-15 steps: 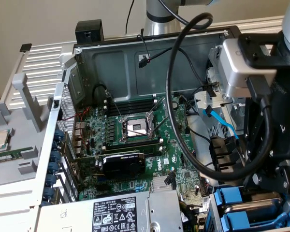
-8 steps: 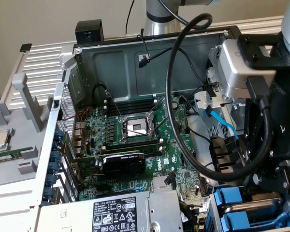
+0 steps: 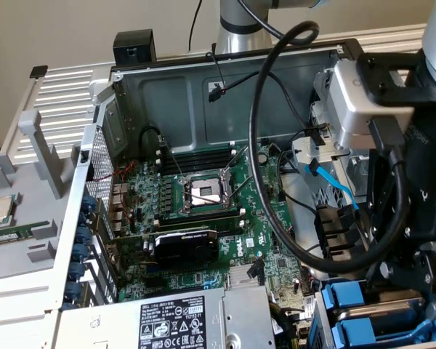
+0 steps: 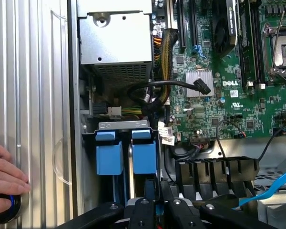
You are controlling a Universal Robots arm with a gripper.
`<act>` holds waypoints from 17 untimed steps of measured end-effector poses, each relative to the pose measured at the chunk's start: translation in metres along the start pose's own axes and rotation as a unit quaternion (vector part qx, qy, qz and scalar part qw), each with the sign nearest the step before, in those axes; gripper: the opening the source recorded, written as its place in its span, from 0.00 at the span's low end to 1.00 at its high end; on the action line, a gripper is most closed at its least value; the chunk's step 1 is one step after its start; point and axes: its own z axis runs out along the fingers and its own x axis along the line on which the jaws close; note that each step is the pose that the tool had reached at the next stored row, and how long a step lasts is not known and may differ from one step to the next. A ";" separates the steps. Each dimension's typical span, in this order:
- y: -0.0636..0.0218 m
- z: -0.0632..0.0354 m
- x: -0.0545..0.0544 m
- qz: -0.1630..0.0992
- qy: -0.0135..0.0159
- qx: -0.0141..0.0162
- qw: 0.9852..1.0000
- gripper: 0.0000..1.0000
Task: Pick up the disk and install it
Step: 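Insert the second disk wire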
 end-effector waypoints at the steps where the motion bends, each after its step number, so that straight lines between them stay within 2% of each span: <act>1: 0.0000 0.0003 0.000 0.000 0.000 0.000 1.000 0.17; 17: -0.0002 0.0033 0.000 0.004 -0.003 0.000 1.000 0.17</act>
